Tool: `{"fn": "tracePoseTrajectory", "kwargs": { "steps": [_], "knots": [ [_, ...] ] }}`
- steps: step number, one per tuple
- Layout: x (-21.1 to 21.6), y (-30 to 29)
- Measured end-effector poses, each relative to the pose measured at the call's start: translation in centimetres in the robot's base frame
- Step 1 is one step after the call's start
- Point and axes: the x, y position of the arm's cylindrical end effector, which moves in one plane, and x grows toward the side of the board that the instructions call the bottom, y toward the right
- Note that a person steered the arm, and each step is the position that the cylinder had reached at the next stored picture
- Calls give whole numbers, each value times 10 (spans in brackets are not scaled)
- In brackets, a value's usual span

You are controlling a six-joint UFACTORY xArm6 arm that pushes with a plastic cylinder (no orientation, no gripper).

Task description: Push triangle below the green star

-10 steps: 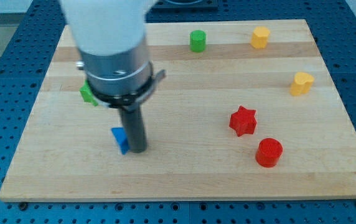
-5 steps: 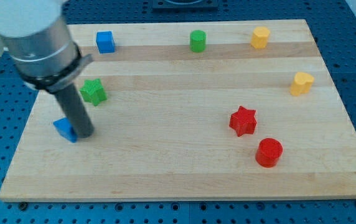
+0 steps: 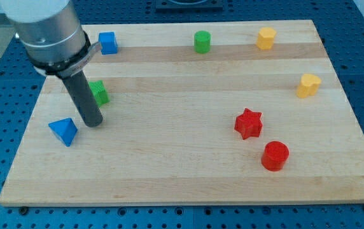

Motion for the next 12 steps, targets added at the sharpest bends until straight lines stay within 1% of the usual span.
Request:
{"fn": "tracePoseTrajectory", "kwargs": {
  "steps": [1, 2, 3, 6, 7, 8, 9, 10, 11, 12],
  "knots": [
    [2, -73],
    [10, -107],
    [33, -100],
    [35, -101],
    [28, -98],
    [5, -98],
    [8, -52],
    [41, -49],
    [43, -35],
    [12, -4]
  ]
}}
